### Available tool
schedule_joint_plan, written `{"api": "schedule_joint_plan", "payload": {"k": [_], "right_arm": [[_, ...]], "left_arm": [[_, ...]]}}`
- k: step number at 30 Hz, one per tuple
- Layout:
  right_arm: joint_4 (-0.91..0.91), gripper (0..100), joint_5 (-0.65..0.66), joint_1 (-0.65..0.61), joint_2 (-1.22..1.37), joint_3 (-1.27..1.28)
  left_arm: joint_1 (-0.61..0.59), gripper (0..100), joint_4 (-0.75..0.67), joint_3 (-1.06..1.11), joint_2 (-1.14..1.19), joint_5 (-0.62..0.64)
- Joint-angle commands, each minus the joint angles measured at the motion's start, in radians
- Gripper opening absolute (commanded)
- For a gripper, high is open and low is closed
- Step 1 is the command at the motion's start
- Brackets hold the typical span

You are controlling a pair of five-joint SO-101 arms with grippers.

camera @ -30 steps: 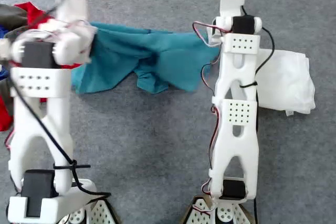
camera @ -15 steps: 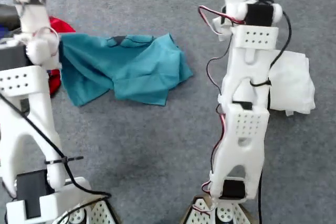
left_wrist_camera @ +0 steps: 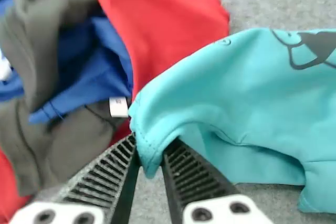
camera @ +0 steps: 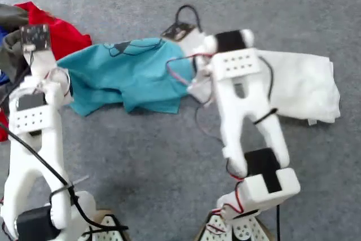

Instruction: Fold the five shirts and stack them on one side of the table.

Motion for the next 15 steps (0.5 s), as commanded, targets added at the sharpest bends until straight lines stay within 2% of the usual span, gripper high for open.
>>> {"api": "schedule_joint_plan", "payload": {"k": [1,5,9,15], "right_arm": [[-0.057,14.1,-0.180,-0.081,0.047,0.016],[-0.164,13.9,-0.322,-0.146,0.179,-0.010],[-0.193,13.9,-0.465,-0.199,0.312,-0.085],[-0.199,13.9,-0.571,-0.199,0.483,-0.228]], "left_arm": [[-0.004,3,-0.041,0.012,-0.032,0.021],[0.002,3,-0.028,0.030,-0.037,0.046],[-0.012,3,-0.023,0.077,-0.040,0.058],[-0.039,3,-0.025,0.067,-0.040,0.058]]}}
